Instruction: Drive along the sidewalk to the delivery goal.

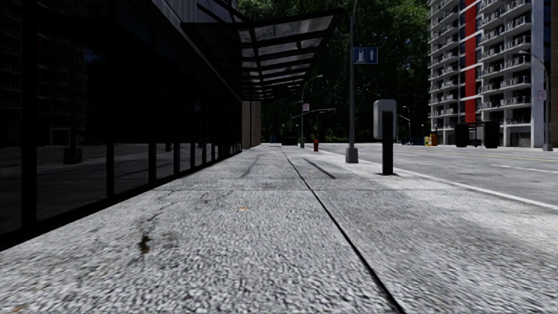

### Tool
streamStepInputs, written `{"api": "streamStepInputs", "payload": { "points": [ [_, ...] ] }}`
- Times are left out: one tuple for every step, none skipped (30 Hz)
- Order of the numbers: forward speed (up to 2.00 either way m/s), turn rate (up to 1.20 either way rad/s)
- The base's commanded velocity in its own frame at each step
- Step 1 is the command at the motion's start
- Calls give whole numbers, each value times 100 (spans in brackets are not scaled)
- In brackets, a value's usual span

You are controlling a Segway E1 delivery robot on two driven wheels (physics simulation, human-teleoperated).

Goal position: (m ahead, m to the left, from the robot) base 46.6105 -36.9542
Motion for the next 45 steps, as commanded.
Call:
{"api": "streamStepInputs", "payload": {
  "points": [
    [200,0],
    [200,0],
    [200,0],
    [200,0],
    [200,0],
    [200,0],
    [200,0],
    [200,0],
    [200,0],
    [200,0],
    [200,0],
    [200,0],
    [200,5],
    [200,10],
    [200,15],
    [200,17],
    [200,17],
    [200,17],
    [200,17],
    [200,17],
    [200,17],
    [200,17],
    [200,17],
    [200,8],
    [200,8],
    [200,0],
    [200,0],
    [200,1],
    [200,4],
    [200,4],
    [200,9],
    [200,13],
    [200,14],
    [200,16],
    [200,16],
    [200,16],
    [200,16],
    [200,18],
    [200,20],
    [200,20],
    [200,21],
    [200,21],
    [200,21],
    [200,21],
    [200,21]
  ]
}}
